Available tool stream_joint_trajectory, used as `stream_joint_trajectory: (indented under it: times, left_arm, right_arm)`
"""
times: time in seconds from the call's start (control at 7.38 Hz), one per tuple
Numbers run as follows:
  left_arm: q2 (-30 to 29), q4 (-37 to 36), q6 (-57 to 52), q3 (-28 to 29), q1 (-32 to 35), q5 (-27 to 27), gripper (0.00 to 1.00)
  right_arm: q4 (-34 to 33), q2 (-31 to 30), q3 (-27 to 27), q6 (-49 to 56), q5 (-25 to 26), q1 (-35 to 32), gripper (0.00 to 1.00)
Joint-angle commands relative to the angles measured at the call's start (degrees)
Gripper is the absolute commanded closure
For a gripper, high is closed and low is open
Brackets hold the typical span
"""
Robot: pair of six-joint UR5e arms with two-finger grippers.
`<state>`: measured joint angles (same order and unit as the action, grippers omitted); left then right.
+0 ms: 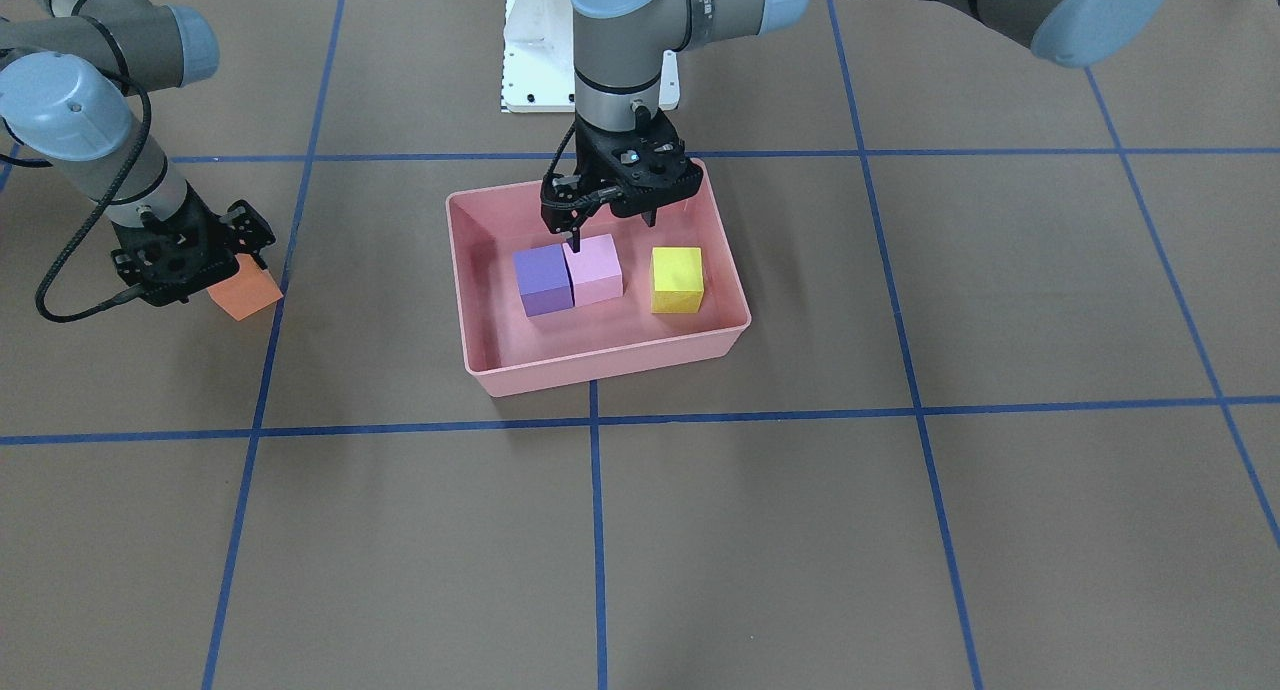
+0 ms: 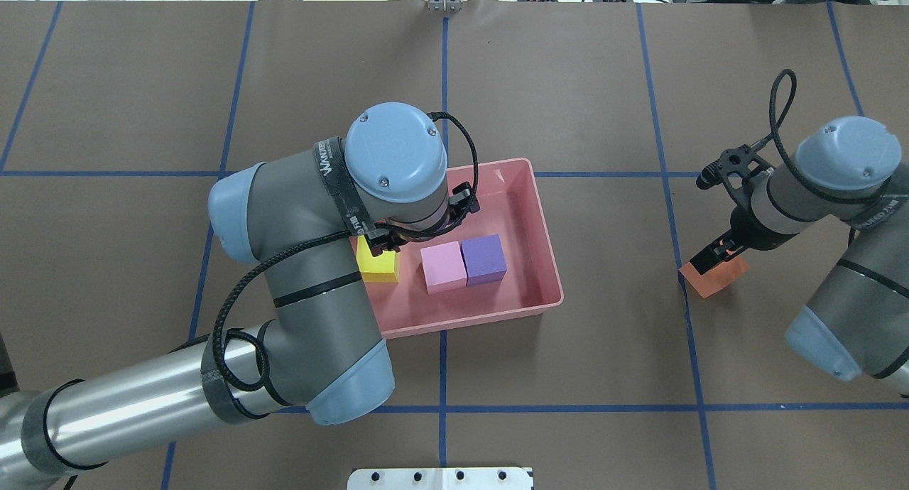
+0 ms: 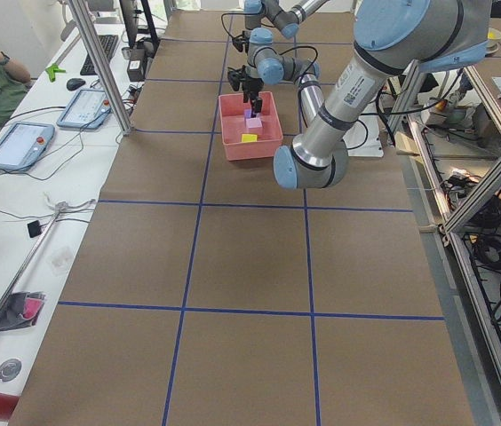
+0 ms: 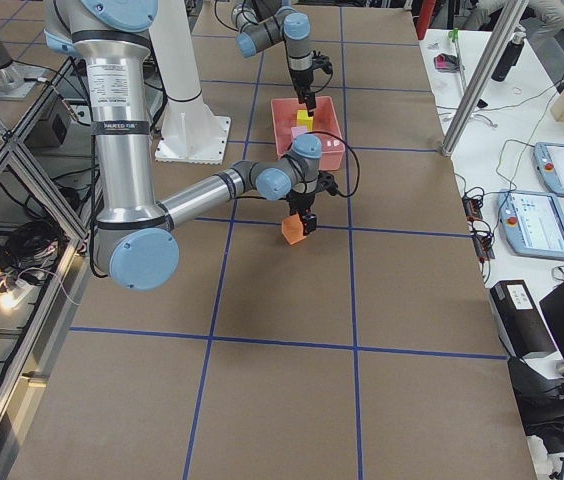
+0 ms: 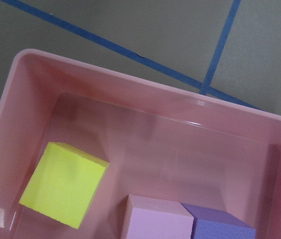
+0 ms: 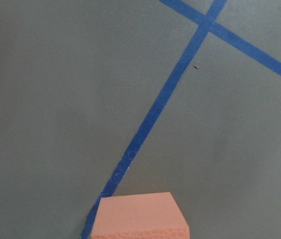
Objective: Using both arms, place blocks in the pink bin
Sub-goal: 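Release the pink cube beside the purple cube while the right gripper grasps the orange cube, then carry the orange cube with the right gripper into the bin while the left arm withdraws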
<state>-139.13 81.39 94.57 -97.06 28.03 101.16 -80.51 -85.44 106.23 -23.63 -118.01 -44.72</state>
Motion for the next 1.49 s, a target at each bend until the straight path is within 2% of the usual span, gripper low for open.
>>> stream_joint_trajectory:
  times: [0.0,0.41,0.54,0.68,0.95,1.36]
  left_arm:
    - [0.00,0.00,0.00,-0.06,0.00,0.00,0.00]
    - [0.09,0.00,0.00,-0.05,0.35,0.00,0.00]
    - [0.17,0.00,-0.09,-0.06,0.44,0.00,0.00]
    - [0.09,0.00,0.00,-0.06,0.44,0.00,0.00]
    - [0.09,0.00,-0.09,-0.40,0.62,0.00,0.00]
    - [1.05,-1.05,-5.95,-3.65,4.55,0.44,0.00]
  right_arm:
    - [0.00,-0.07,-0.49,-0.01,-0.20,0.24,0.00]
    - [0.00,2.04,-2.78,-0.18,-0.38,0.86,0.01]
    - [0.00,2.04,-2.95,-0.10,-1.51,0.86,0.10]
    - [-0.09,1.95,-2.96,-0.01,-2.57,0.77,0.98]
    - [-0.09,1.69,-0.43,-0.18,-3.36,-0.10,1.00]
    - [-0.88,2.12,2.13,-0.27,-13.09,-11.23,1.00]
